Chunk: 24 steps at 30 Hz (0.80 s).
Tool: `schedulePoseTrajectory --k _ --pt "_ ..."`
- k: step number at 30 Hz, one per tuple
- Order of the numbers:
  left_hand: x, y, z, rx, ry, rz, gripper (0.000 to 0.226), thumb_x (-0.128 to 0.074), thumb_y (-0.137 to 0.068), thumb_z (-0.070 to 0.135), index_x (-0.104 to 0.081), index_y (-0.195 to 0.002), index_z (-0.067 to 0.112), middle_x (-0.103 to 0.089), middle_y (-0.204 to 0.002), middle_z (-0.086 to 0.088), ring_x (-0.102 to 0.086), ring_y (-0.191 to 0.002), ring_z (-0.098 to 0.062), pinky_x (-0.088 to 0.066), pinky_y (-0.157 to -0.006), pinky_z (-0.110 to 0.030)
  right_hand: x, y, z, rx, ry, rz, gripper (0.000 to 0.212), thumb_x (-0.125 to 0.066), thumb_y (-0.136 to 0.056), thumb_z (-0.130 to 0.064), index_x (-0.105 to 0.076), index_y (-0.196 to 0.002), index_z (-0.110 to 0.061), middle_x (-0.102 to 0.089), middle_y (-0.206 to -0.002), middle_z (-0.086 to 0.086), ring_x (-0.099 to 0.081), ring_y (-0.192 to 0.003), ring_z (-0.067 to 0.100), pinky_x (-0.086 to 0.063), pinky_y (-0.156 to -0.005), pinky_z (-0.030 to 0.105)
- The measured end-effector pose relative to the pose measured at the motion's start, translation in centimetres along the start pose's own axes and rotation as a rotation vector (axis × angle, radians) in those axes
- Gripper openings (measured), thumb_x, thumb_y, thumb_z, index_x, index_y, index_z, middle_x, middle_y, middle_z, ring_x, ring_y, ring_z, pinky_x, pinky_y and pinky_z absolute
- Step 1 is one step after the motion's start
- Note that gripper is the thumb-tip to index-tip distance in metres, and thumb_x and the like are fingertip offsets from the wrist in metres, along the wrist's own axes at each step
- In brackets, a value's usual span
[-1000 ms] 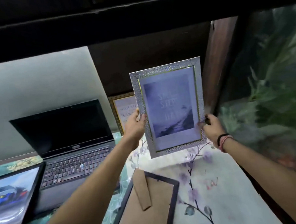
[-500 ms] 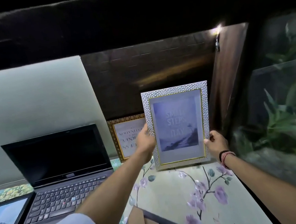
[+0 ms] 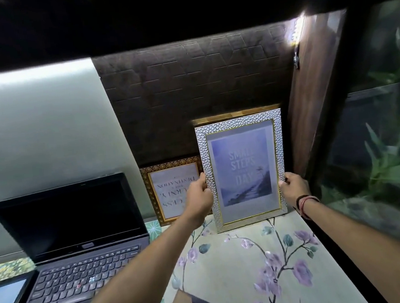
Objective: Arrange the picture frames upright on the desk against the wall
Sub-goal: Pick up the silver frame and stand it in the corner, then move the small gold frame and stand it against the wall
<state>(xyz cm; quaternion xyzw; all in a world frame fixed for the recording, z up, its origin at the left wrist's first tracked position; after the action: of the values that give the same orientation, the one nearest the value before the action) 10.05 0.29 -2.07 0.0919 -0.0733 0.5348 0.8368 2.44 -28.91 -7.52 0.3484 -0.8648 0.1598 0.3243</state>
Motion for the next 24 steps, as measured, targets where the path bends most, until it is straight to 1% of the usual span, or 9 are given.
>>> schedulePoseTrajectory --k 3,7,9,11,14,16,18,21,24 --pt "-0.3 -0.1 -0.8 0.071 -0.004 -0.012 0.042 -0.04 -0.102 -0.004 -0.064 -0.127 0.021 -0.072 -0.115 0.005 -0.067 -0.107 -0.013 -0.063 -0.071 -0.032 0.0 0.9 -0.4 -0.04 -0.032 0.027 0.018 -0.057 -0.093 -0.011 -0.067 -0.104 -0.001 -0.071 -0.103 0.025 -0.062 -0.089 0.038 -0.044 -0.077 0.033" --pt "0.0 0.7 -1.7 0.136 -0.011 0.061 0.029 -0.043 -0.097 -0.006 -0.064 -0.109 0.009 -0.074 -0.105 -0.003 -0.069 -0.106 -0.027 -0.062 -0.083 -0.041 -0.3 5.0 -2.9 -0.169 -0.13 0.175 0.028 -0.055 -0.088 0.0 -0.059 -0.113 0.012 -0.055 -0.123 0.033 -0.056 -0.112 0.046 -0.042 -0.096 0.038" --pt "0.9 1.4 -2.2 0.177 -0.046 0.153 0.025 -0.043 -0.096 -0.009 -0.056 -0.099 0.012 -0.063 -0.09 0.005 -0.061 -0.092 -0.017 -0.052 -0.069 -0.023 -0.9 7.7 -5.2 -0.152 -0.201 0.231 0.027 -0.055 -0.084 0.003 -0.063 -0.109 0.01 -0.06 -0.12 0.031 -0.058 -0.11 0.045 -0.044 -0.094 0.037" --pt "2.9 1.7 -3.5 0.208 -0.061 0.266 0.035 -0.041 -0.094 -0.012 -0.043 -0.104 0.022 -0.047 -0.082 0.009 -0.045 -0.076 -0.008 -0.037 -0.059 -0.017 -3.4 9.7 -7.9 -0.062 -0.247 0.124 0.022 -0.058 -0.083 0.001 -0.073 -0.1 0.001 -0.072 -0.105 0.024 -0.067 -0.101 0.04 -0.05 -0.087 0.035" --pt "6.5 1.1 -5.9 0.262 -0.101 0.399 0.026 -0.042 -0.087 -0.005 -0.045 -0.091 0.02 -0.058 -0.104 -0.012 -0.052 -0.083 -0.017 -0.049 -0.069 -0.031 -8.1 11.9 -12.7 0.098 -0.379 -0.195 0.021 -0.057 -0.089 -0.004 -0.075 -0.099 -0.011 -0.076 -0.094 0.007 -0.072 -0.094 0.026 -0.06 -0.086 0.039" --pt "8.8 0.4 -6.5 0.266 -0.109 0.463 0.031 -0.045 -0.087 0.001 -0.052 -0.111 0.018 -0.056 -0.128 -0.015 -0.062 -0.104 -0.026 -0.061 -0.085 -0.042 -10.3 13.3 -15.8 0.183 -0.429 -0.384 0.032 -0.05 -0.093 -0.003 -0.067 -0.119 -0.011 -0.071 -0.113 0.003 -0.068 -0.11 0.021 -0.058 -0.093 0.036" --pt "10.4 0.6 -5.6 0.279 -0.122 0.526 0.052 -0.048 -0.091 0.001 -0.043 -0.141 0.012 -0.045 -0.144 -0.015 -0.058 -0.121 -0.034 -0.056 -0.097 -0.049 -11.9 14.5 -18.0 0.188 -0.455 -0.56 0.048 -0.043 -0.097 0.002 -0.048 -0.142 -0.012 -0.055 -0.128 -0.006 -0.053 -0.123 0.012 -0.051 -0.099 0.026" --pt "12.4 1.0 -4.7 0.338 -0.135 0.613 0.064 -0.054 -0.097 0.001 -0.029 -0.156 0.003 -0.034 -0.154 -0.017 -0.052 -0.131 -0.037 -0.05 -0.105 -0.045 -13.5 14.5 -18.9 0.148 -0.475 -0.613 0.052 -0.043 -0.091 0.001 -0.045 -0.136 -0.025 -0.056 -0.129 -0.006 -0.052 -0.126 0.016 -0.052 -0.097 0.029" --pt "13.7 0.5 -5.0 0.359 -0.134 0.634 0.042 -0.059 -0.096 0.006 -0.05 -0.136 0.005 -0.054 -0.137 -0.016 -0.061 -0.119 -0.035 -0.057 -0.096 -0.046 -14.6 13.9 -18.4 0.102 -0.422 -0.602 0.049 -0.045 -0.089 -0.002 -0.046 -0.133 -0.024 -0.061 -0.128 0.002 -0.057 -0.121 0.023 -0.057 -0.09 0.031"
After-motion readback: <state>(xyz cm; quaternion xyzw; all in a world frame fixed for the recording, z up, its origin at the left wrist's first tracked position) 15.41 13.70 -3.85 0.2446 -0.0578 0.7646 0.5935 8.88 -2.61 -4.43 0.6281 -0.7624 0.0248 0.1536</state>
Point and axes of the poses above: each hand's wrist, its own y-axis away from the middle knuckle, its own x-axis out of the back of the hand, z = x × y, the point moved 7 cm from there along -y, towards the middle knuckle
